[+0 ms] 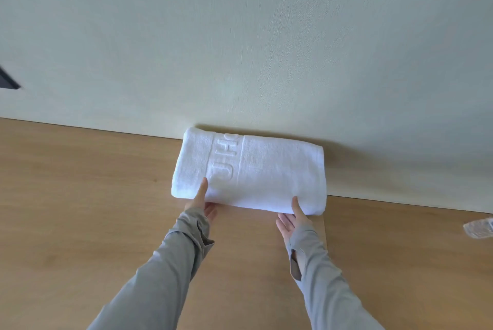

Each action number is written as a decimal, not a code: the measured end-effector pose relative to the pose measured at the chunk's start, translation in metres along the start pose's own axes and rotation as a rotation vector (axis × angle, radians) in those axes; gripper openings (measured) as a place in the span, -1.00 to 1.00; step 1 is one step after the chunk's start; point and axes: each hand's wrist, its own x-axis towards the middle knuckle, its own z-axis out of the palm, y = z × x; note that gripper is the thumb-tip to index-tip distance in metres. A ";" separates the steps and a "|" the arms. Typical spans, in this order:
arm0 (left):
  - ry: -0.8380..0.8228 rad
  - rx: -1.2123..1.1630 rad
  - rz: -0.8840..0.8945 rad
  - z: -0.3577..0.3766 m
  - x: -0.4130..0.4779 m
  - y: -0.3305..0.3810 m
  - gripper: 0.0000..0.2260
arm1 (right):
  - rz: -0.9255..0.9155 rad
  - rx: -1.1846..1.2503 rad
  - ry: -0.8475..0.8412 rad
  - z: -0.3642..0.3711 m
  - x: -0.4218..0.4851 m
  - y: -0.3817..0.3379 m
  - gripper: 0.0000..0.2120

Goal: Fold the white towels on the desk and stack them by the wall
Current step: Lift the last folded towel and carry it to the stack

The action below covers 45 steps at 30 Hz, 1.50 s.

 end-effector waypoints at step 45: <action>0.126 -0.914 0.486 -0.122 -0.226 0.144 -0.55 | -0.100 0.059 -0.662 0.207 -0.210 0.029 -0.82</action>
